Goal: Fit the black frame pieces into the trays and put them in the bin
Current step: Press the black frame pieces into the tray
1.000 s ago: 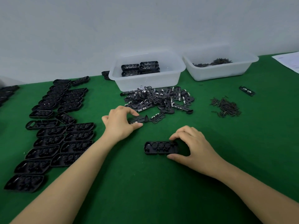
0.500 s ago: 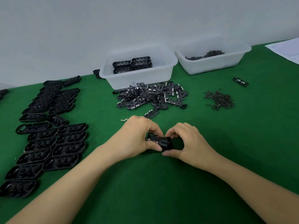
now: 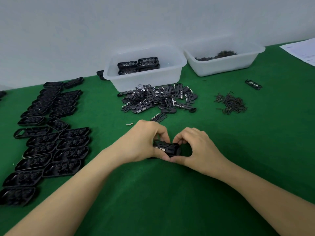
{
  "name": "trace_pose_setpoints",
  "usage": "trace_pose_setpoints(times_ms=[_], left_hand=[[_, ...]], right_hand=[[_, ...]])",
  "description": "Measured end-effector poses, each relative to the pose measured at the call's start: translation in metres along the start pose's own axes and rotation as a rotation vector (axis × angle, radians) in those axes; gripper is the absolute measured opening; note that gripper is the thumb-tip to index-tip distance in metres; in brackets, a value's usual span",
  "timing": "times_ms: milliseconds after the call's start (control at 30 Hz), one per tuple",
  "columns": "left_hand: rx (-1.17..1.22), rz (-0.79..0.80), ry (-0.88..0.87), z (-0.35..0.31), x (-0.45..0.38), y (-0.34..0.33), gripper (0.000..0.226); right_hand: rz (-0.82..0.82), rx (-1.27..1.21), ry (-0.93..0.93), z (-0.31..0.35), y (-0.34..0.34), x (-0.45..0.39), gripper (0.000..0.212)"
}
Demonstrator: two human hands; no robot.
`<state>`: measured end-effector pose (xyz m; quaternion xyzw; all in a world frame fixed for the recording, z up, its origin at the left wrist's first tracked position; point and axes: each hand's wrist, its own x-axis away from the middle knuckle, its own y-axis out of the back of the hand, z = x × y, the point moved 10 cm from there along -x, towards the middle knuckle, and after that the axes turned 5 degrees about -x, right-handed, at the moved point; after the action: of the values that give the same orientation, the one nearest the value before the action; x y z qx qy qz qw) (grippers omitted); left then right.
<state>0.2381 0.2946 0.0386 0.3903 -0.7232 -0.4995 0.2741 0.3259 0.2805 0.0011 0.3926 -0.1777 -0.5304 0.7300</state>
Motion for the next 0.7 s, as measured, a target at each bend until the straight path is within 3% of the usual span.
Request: trace_pose_setpoints(times_ms=[167, 333, 700], left_hand=[[0.175, -0.159, 0.016, 0.009, 0.019, -0.002, 0.036], [0.202, -0.254, -0.001, 0.013, 0.033, 0.000, 0.040], [-0.041, -0.450, -0.011, 0.028, 0.065, 0.000, 0.031]], right_hand=[[0.010, 0.023, 0.014, 0.002, -0.001, 0.000, 0.036], [0.015, 0.027, 0.006, 0.002, -0.001, 0.000, 0.035], [0.028, 0.018, -0.006, 0.001, -0.004, 0.001, 0.036]])
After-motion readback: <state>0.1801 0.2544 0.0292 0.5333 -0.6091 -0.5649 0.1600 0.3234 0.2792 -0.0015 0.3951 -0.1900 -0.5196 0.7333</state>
